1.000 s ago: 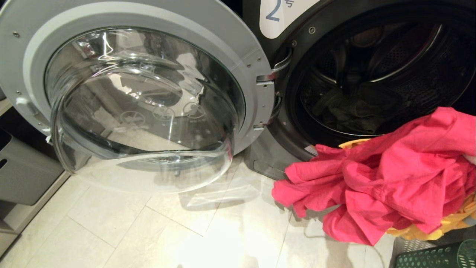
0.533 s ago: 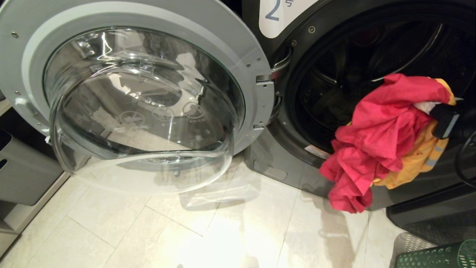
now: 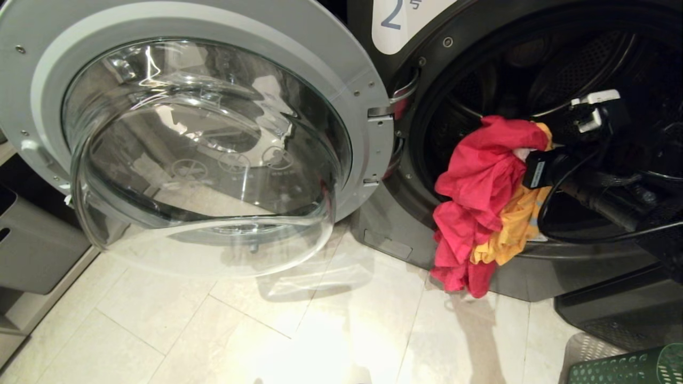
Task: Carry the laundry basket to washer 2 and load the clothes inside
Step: Place the clothes into the washing machine
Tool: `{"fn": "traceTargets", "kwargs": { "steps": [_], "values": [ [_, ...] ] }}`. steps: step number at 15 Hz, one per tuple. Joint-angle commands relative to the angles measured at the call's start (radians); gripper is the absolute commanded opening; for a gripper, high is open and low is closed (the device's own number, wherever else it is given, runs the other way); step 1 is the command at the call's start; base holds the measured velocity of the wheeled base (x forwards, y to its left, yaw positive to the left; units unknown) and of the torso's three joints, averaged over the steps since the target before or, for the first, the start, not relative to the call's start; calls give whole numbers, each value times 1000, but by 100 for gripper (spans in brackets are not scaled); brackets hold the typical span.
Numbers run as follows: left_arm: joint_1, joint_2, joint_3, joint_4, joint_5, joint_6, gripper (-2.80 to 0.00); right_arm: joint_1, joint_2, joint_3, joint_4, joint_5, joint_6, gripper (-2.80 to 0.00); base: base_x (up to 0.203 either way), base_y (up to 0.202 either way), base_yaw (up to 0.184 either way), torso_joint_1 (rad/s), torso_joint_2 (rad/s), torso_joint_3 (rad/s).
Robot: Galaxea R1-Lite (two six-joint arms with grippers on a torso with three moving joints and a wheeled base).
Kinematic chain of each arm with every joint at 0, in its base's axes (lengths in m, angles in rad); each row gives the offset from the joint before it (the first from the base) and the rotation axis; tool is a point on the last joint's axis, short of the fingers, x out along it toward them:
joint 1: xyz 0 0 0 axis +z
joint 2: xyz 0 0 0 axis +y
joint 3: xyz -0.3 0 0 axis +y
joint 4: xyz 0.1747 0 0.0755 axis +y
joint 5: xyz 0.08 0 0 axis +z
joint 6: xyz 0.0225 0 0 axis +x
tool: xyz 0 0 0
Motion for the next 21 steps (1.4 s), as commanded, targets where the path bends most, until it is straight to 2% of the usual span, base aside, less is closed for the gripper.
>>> {"fn": "traceTargets", "kwargs": {
  "steps": [1, 6, 11, 16, 18, 21],
  "values": [
    [0, 0, 11, 0, 0, -1, -280, 18, 141, -29, -96, -65, -3, -280, 0, 0, 0, 0, 0, 0],
    [0, 0, 11, 0, 0, 1, -280, 75, 373, -325, -247, -312, -15, -280, 0, 0, 0, 0, 0, 0],
    [0, -2, 11, 0, 0, -1, -280, 99, 570, -679, -426, -374, -121, -280, 0, 0, 0, 0, 0, 0],
    [0, -1, 11, 0, 0, -1, -280, 92, 737, -1017, -488, -527, -229, -280, 0, 0, 0, 0, 0, 0],
    [0, -1, 11, 0, 0, -1, -280, 58, 759, -1051, -494, -547, -261, -280, 0, 0, 0, 0, 0, 0],
    [0, -2, 11, 0, 0, -1, -280, 17, 755, -1055, -495, -549, -264, -280, 0, 0, 0, 0, 0, 0]
  ]
}}
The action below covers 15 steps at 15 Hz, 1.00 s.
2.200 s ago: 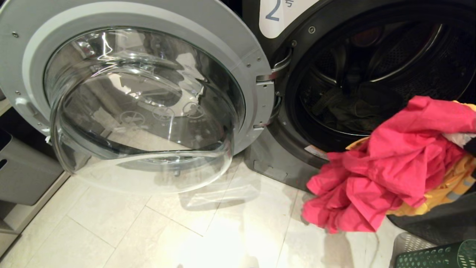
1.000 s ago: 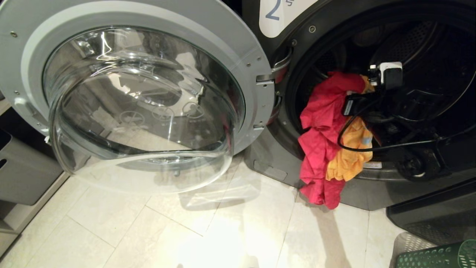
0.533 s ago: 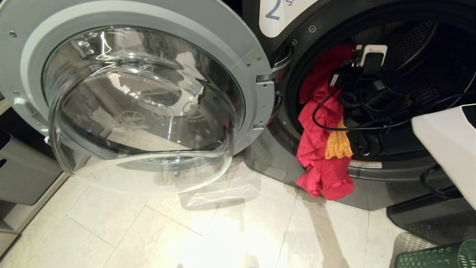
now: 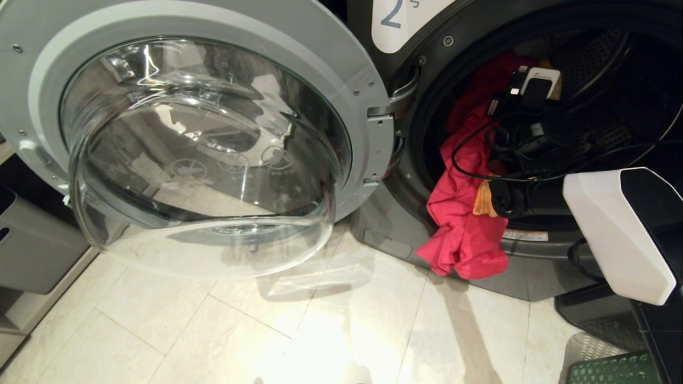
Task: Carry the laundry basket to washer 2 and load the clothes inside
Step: Place the clothes into the washing machine
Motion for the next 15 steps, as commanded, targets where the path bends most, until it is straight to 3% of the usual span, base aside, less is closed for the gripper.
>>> {"fn": "traceTargets", "kwargs": {
  "steps": [1, 4, 6, 9, 15],
  "values": [
    [0, -1, 11, -1, 0, -1, -280, -22, 17, -3, -2, -4, -3, -280, 0, 0, 0, 0, 0, 0],
    [0, 0, 11, -1, 0, -1, -280, -34, 72, -4, 78, -45, 20, -280, 0, 0, 0, 0, 0, 0],
    [0, -2, 11, -1, 0, -1, -280, -37, 72, -8, 203, -88, 76, -280, 0, 0, 0, 0, 0, 0],
    [0, 0, 11, -1, 0, -1, -280, -47, 32, -9, 516, -142, 191, -280, 0, 0, 0, 0, 0, 0],
    [0, -1, 11, -1, 0, 0, -280, -44, -98, -9, 1039, -146, 419, -280, 0, 0, 0, 0, 0, 0]
  ]
}}
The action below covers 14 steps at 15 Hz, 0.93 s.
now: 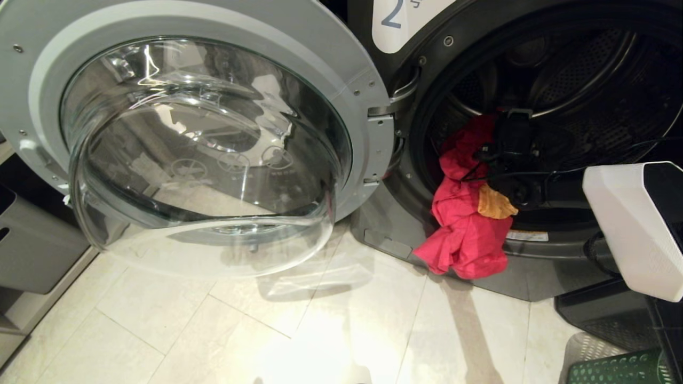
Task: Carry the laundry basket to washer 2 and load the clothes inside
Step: Place the clothes into the washing machine
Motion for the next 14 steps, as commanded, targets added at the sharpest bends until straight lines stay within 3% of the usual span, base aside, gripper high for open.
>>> {"fn": "traceTargets", "kwargs": {
  "steps": [1, 7, 10, 14],
  "values": [
    [0, -1, 11, -1, 0, -1, -280, 2, -83, 0, 152, -3, 51, -280, 0, 0, 0, 0, 0, 0],
    [0, 0, 11, -1, 0, -1, -280, 20, -177, 41, 181, -28, 122, -280, 0, 0, 0, 0, 0, 0],
    [0, -2, 11, -1, 0, -1, -280, 41, -282, 207, 151, -29, 129, -280, 0, 0, 0, 0, 0, 0],
    [0, 0, 11, -1, 0, -1, -280, 80, -387, 502, -21, -37, 123, -280, 0, 0, 0, 0, 0, 0]
  ]
}}
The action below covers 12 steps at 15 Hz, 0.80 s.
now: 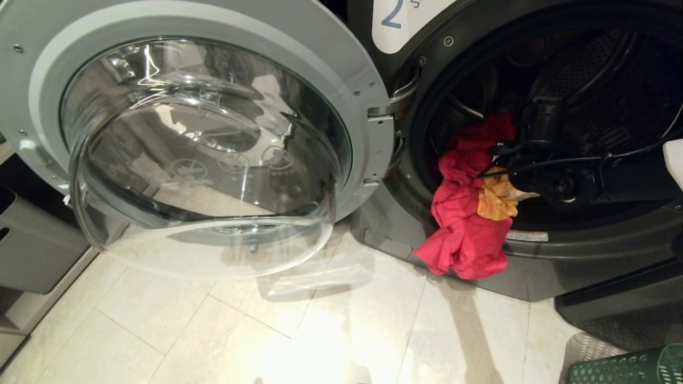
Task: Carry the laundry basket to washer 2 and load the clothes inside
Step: Place the clothes into the washing machine
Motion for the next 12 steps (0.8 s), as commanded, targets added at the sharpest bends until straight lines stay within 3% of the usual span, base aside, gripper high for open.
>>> {"fn": "traceTargets", "kwargs": {
  "steps": [1, 8, 12],
  "values": [
    [0, -2, 11, -1, 0, -1, -280, 18, -72, 126, -90, -24, -5, 0, 0, 0, 0, 0, 0, 0],
    [0, 0, 11, -1, 0, -1, -280, 26, -95, 165, -137, -40, -16, 0, 0, 0, 0, 0, 0, 0],
    [0, -2, 11, -1, 0, -1, -280, 75, -242, 412, -130, -32, -14, 0, 0, 0, 0, 0, 0, 0]
  ]
}}
